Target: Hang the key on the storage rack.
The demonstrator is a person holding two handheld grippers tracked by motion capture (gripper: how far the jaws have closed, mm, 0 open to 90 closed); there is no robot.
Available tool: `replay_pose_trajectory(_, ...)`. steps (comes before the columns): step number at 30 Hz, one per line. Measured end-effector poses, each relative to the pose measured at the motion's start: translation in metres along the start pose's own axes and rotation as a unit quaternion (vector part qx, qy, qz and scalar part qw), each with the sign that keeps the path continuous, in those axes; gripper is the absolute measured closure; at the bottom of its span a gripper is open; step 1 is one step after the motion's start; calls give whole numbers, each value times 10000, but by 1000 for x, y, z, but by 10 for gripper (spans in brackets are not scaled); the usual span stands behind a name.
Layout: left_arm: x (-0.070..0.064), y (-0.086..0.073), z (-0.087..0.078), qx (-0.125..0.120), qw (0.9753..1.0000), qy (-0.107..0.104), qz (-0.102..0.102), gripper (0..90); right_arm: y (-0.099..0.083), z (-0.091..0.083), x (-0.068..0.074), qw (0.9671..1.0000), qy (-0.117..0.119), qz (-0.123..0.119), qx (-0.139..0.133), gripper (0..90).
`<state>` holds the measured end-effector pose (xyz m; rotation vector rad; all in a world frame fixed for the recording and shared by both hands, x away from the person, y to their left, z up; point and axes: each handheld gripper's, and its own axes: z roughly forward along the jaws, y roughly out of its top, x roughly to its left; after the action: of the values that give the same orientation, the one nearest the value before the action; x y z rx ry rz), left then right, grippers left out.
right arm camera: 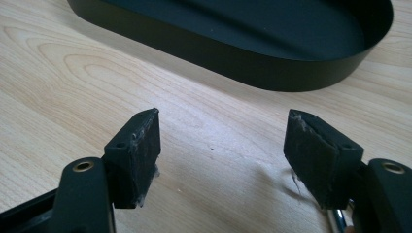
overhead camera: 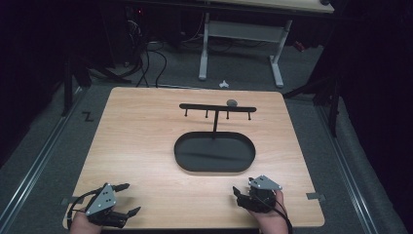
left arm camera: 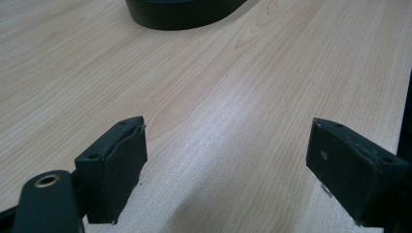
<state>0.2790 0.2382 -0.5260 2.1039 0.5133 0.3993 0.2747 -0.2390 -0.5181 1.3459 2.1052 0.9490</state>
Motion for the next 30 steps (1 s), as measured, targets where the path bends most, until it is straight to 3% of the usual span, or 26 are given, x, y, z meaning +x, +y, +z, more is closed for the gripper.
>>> replay_pose_trajectory(20, 2, 3, 5, -50, 10000, -44, 16, 153, -5, -23, -22, 9997, -243, 78, -9, 319)
replay_pose_trajectory(30, 3, 8, 11, -60, 9999, -69, 60, 153, -13, -37, -38, 9986, -447, 269, 83, 290)
